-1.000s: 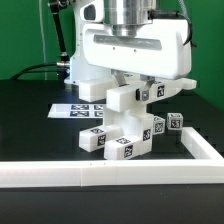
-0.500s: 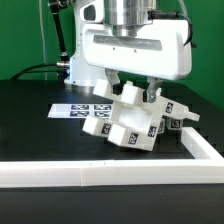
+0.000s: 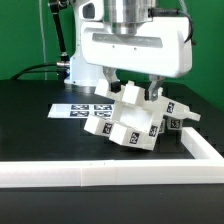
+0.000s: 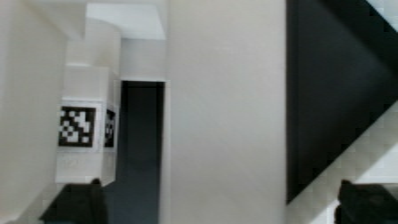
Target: Assemble chair
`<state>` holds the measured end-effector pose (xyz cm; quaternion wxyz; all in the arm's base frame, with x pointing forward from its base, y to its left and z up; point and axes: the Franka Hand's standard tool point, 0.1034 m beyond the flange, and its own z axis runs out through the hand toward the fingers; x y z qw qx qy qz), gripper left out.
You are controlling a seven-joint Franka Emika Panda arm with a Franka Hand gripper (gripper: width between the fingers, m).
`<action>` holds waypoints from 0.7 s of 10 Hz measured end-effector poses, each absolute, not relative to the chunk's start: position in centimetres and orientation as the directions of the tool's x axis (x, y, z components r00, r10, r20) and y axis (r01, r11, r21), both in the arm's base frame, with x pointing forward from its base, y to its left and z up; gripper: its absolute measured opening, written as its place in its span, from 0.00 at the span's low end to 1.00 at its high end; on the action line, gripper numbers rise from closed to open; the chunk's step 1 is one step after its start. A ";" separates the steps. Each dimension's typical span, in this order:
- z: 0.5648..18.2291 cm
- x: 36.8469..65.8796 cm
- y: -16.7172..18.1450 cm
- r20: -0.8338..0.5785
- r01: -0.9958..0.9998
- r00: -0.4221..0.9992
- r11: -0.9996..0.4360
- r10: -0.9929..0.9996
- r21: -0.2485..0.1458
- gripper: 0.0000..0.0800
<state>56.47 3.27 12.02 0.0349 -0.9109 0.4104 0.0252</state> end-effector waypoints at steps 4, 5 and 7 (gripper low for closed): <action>14.8 54.5 4.0 -0.085 -0.746 0.666 -0.662 -0.741 -0.071 0.81; 14.3 53.7 4.0 -0.078 -0.746 0.666 -0.662 -0.742 -0.073 0.81; 12.7 52.7 3.6 -0.075 -0.740 0.673 -0.671 -0.736 -0.058 0.81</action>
Offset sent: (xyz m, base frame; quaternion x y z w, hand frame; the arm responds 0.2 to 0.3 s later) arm -0.0357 0.0039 0.0212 0.0008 -0.0146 0.0253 0.9996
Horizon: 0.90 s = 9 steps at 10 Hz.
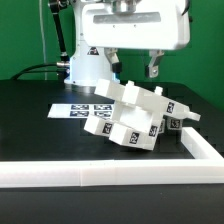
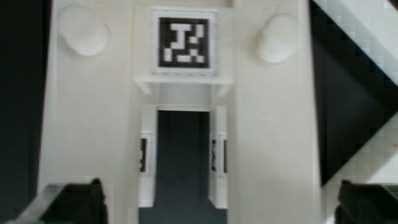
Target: Assemble chair
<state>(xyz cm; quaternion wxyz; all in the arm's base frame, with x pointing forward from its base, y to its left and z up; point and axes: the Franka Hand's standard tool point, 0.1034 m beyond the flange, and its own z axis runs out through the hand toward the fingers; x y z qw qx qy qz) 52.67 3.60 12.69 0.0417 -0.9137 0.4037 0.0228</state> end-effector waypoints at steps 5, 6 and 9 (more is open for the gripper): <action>9.8 52.7 2.4 -0.073 -0.713 0.701 -0.701 -0.710 -0.026 0.81; 9.8 53.1 2.2 -0.066 -0.709 0.704 -0.704 -0.707 -0.029 0.81; 9.8 53.7 2.0 -0.056 -0.702 0.712 -0.711 -0.700 -0.033 0.81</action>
Offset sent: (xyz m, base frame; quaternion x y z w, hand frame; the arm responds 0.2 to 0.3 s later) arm 0.0049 -0.0062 -0.0197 -0.0066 -0.0013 -0.0097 0.9999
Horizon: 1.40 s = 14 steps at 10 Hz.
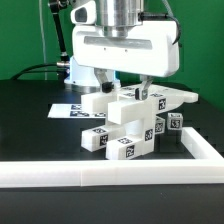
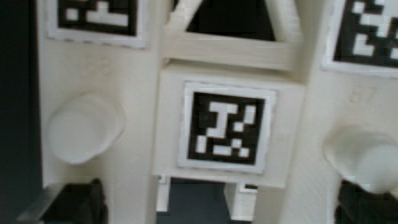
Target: Assemble chair
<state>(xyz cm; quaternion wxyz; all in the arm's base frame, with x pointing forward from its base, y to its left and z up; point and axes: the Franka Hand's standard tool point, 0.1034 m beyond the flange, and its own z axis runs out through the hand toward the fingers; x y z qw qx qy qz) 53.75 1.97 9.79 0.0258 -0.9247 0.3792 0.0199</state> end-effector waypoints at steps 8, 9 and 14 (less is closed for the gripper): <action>9.9 57.2 1.5 0.018 -0.666 0.744 -0.743 -0.668 -0.070 0.81; 9.8 57.2 1.5 0.018 -0.666 0.744 -0.743 -0.668 -0.070 0.81; 9.5 57.3 1.7 0.014 -0.663 0.746 -0.746 -0.665 -0.065 0.81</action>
Offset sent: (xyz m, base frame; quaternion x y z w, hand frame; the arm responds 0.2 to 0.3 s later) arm 0.0139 -0.0026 -0.0188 -0.0039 0.0146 -0.0135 0.9998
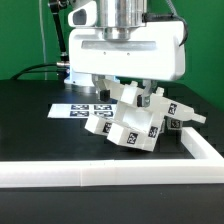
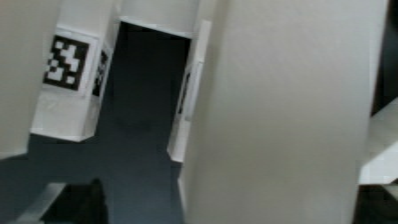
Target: Assemble chair
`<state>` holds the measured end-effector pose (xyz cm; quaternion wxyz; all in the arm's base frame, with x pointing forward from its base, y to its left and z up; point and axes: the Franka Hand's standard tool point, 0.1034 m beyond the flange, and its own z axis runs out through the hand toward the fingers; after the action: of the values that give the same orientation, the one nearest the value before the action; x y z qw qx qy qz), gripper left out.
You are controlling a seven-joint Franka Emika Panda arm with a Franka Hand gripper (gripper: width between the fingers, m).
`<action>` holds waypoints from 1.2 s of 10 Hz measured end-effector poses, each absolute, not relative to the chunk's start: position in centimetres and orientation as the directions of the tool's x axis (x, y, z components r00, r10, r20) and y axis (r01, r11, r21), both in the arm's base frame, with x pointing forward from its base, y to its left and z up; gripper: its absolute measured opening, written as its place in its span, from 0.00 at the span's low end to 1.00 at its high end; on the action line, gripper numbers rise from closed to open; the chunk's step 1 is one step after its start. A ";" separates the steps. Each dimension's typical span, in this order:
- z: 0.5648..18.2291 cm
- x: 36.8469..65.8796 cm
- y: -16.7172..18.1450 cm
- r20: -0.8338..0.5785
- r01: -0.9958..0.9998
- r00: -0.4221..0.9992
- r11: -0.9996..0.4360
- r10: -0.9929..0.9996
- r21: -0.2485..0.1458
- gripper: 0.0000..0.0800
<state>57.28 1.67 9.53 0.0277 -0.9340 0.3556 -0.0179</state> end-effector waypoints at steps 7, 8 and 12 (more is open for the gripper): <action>14.3 55.5 1.9 -0.009 -0.679 0.730 -0.725 -0.683 -0.113 0.81; 14.1 55.2 2.2 -0.012 -0.681 0.729 -0.724 -0.684 -0.110 0.81; 13.5 54.4 2.6 -0.026 -0.708 0.704 -0.699 -0.710 -0.102 0.81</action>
Offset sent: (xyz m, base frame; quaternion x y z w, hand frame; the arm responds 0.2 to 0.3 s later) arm -0.0022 -0.0020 0.0437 -0.0121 -0.0221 0.0053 0.9997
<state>54.40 2.60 13.46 0.0521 -0.9215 0.3847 -0.0076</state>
